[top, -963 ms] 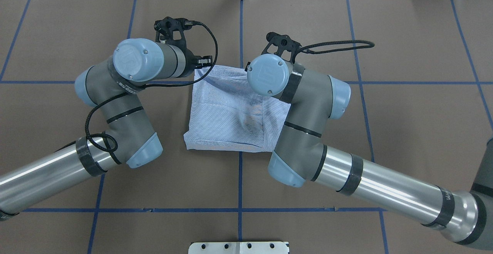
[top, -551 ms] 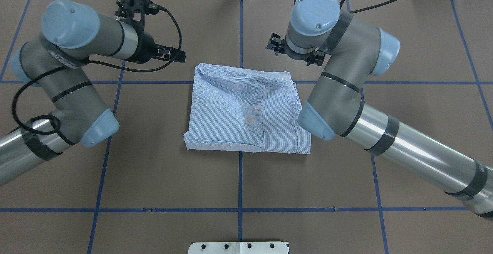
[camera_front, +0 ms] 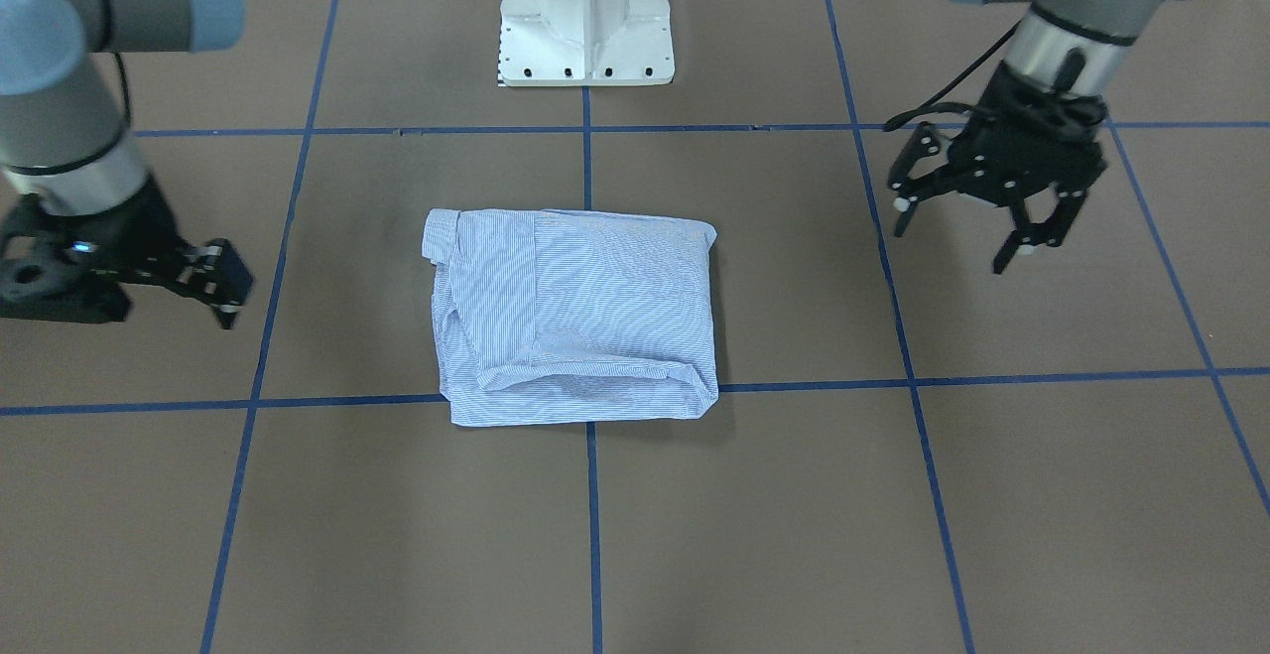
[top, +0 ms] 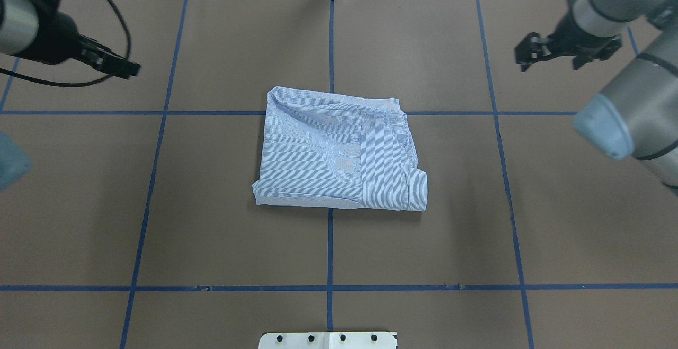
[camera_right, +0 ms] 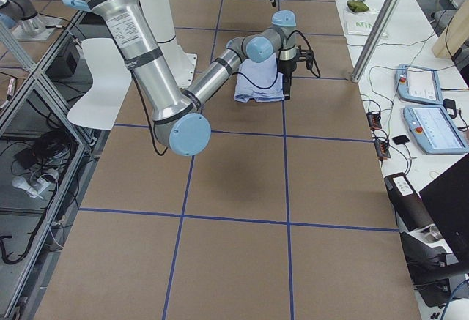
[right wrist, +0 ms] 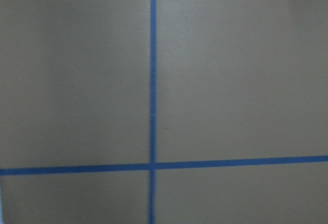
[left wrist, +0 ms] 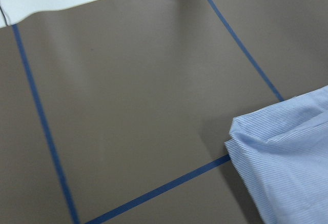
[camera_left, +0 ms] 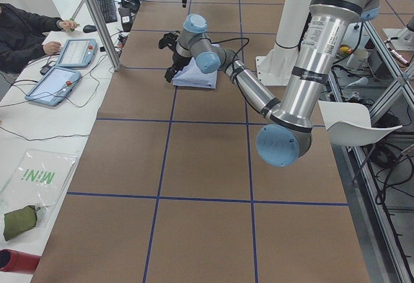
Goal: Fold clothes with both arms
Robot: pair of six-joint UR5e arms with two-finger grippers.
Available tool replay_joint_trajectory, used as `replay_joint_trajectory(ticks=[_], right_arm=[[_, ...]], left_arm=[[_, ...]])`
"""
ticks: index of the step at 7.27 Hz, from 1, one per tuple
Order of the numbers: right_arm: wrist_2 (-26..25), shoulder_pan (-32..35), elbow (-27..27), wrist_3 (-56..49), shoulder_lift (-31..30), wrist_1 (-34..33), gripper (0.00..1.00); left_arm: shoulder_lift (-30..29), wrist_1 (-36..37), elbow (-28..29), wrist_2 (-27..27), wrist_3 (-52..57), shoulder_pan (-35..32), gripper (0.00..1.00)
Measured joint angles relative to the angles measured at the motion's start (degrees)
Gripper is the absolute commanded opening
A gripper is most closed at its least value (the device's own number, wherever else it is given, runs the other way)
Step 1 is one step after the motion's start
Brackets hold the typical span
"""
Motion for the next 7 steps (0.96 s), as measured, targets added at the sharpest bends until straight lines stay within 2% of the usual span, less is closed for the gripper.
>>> replay_joint_trajectory(ticks=[2, 4, 6, 7], right_arm=[[6.0, 12.6, 1.1, -24.7, -10.9, -0.4, 1.0], [7.5, 21.9, 0.2, -42.8, -20.5, -0.3, 1.0], [7.7, 25.2, 0.2, -47.3, -28.6, 0.7, 1.0], [8.0, 25.6, 0.3, -47.3, -30.5, 0.9, 1.0]], left_arm=[[3.7, 4.8, 0.5, -4.6, 18.0, -11.8, 1.0], [9.2, 5.0, 4.0, -10.3, 26.6, -20.6, 1.0], [14.1, 4.2, 7.7, -11.9, 27.1, -24.1, 1.0], [14.9, 3.9, 9.7, -12.0, 27.2, -25.1, 1.0]])
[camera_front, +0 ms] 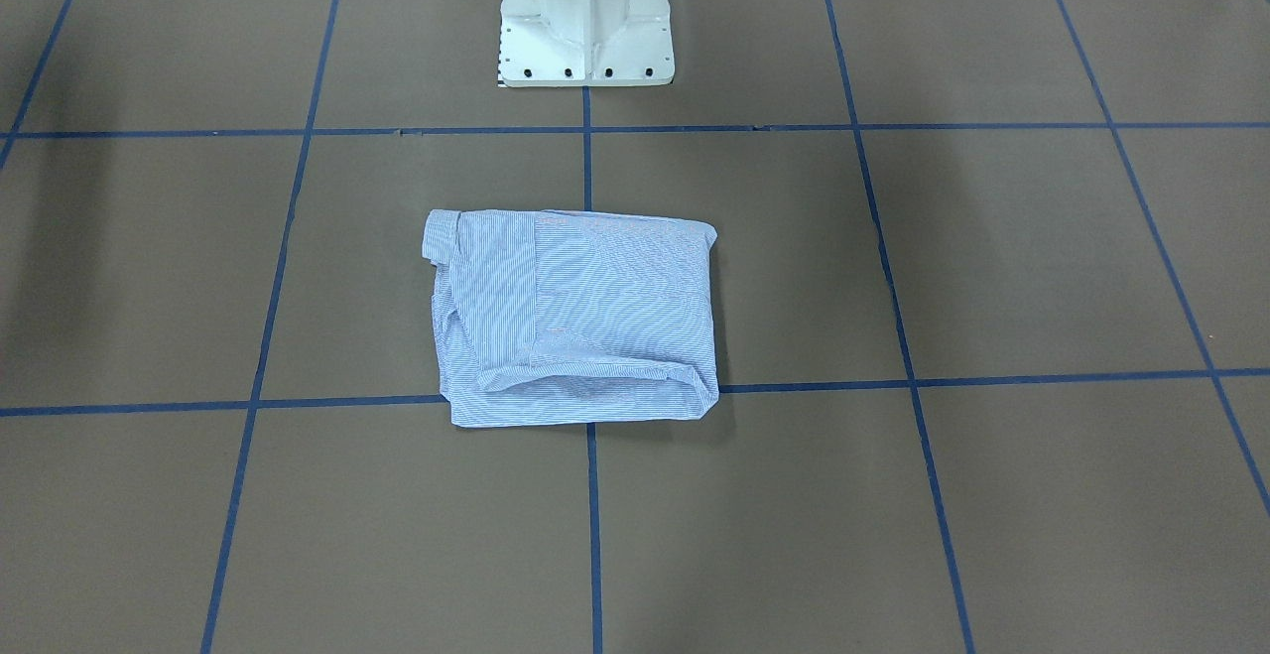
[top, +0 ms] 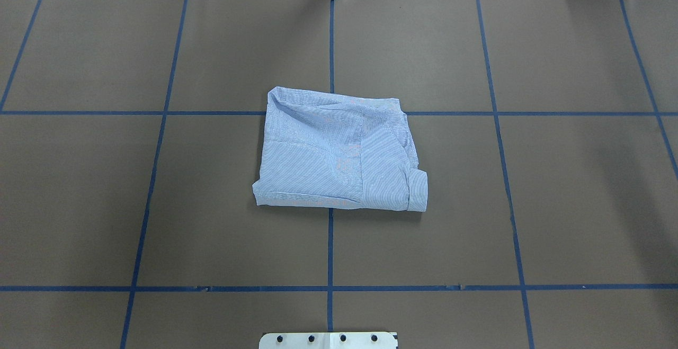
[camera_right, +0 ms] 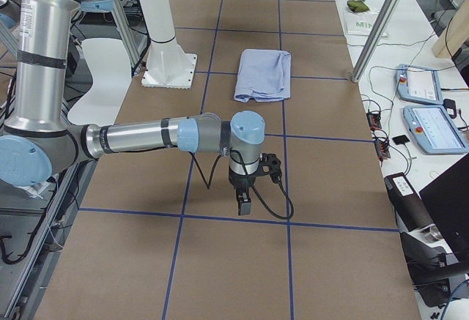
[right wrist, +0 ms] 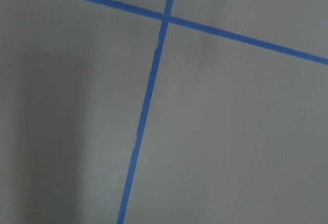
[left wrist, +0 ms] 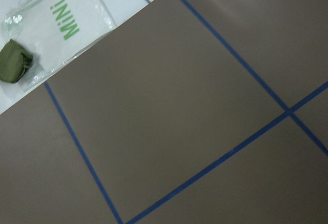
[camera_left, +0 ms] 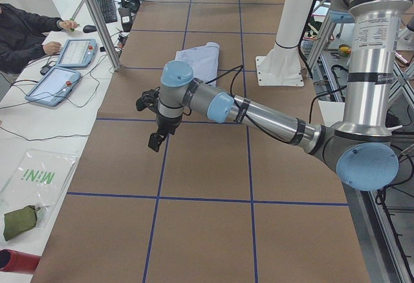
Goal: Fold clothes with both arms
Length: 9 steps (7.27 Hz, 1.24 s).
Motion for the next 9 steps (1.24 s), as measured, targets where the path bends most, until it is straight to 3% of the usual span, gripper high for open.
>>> replay_joint_trajectory(ticks=[3, 7, 9], right_arm=[[2.2, 0.2, 0.1, 1.5, -1.0, 0.2, 1.0], [3.4, 0.2, 0.2, 1.6, -0.9, 0.2, 1.0], [4.0, 0.2, 0.4, 1.6, -0.9, 0.2, 1.0]], left_arm=[[5.2, 0.2, 2.2, -1.1, 5.0, -2.5, 1.0], [12.0, 5.3, 3.2, -6.6, 6.9, -2.8, 1.0], [11.4, 5.4, 2.7, -6.7, 5.8, -3.4, 1.0]])
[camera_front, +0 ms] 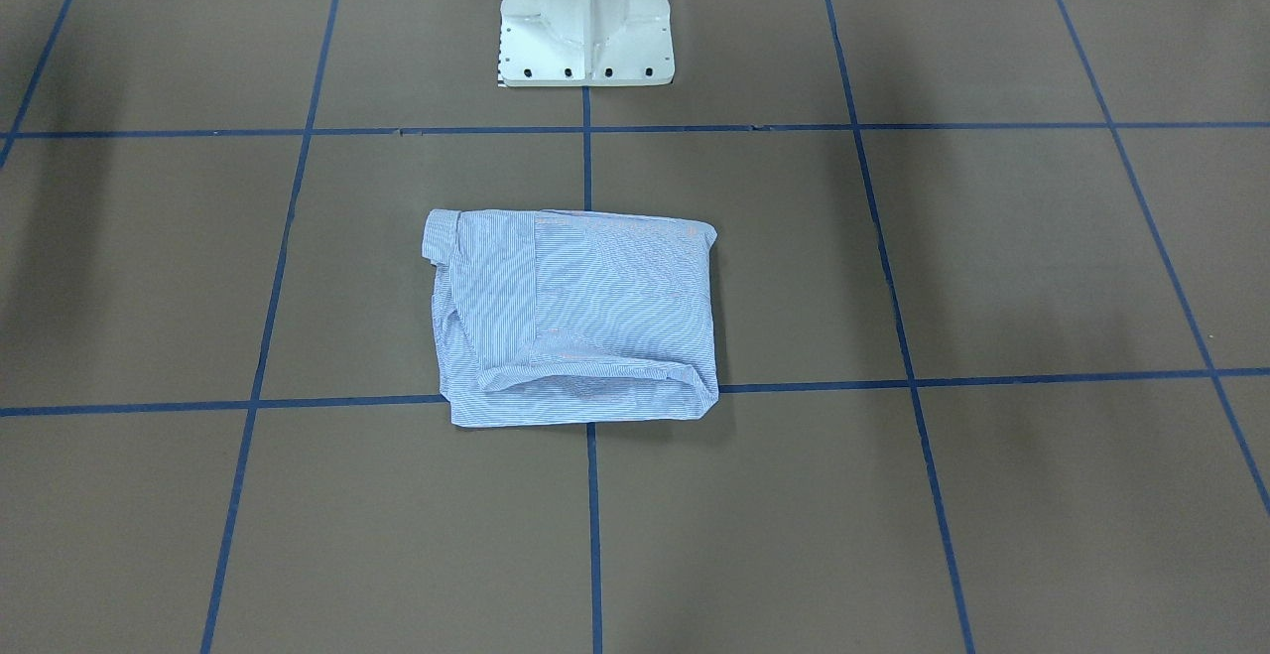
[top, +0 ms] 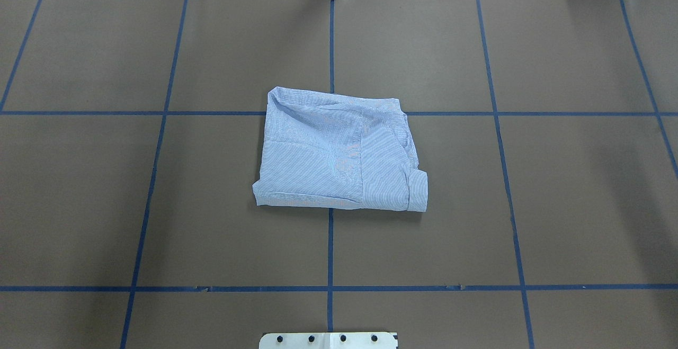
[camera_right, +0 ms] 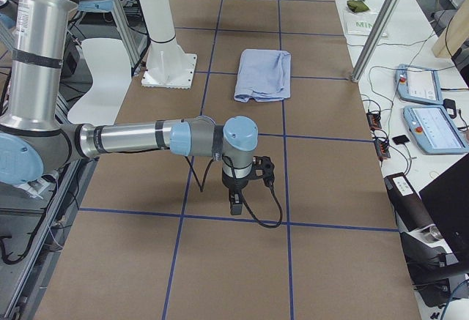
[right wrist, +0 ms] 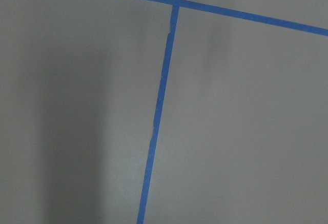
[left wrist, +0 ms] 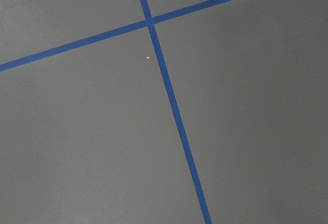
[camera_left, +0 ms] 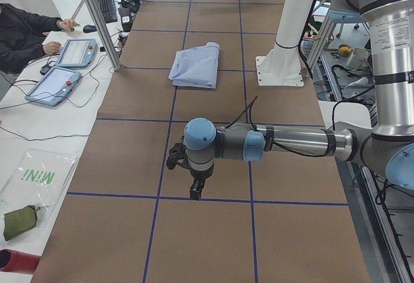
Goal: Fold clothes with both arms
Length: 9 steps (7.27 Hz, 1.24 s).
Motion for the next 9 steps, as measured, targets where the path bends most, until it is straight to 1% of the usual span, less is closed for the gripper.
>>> replay_joint_trajectory(ticks=[2, 9], right_arm=[[0.7, 0.0, 0.1, 0.0, 0.1, 0.1, 1.0], [0.9, 0.0, 0.0, 0.1, 0.3, 0.1, 1.0]], left_arm=[[-1.1, -0.2, 0.0, 0.0, -0.7, -0.8, 1.0], [-0.6, -0.3, 0.0, 0.7, -0.7, -1.2, 1.0]])
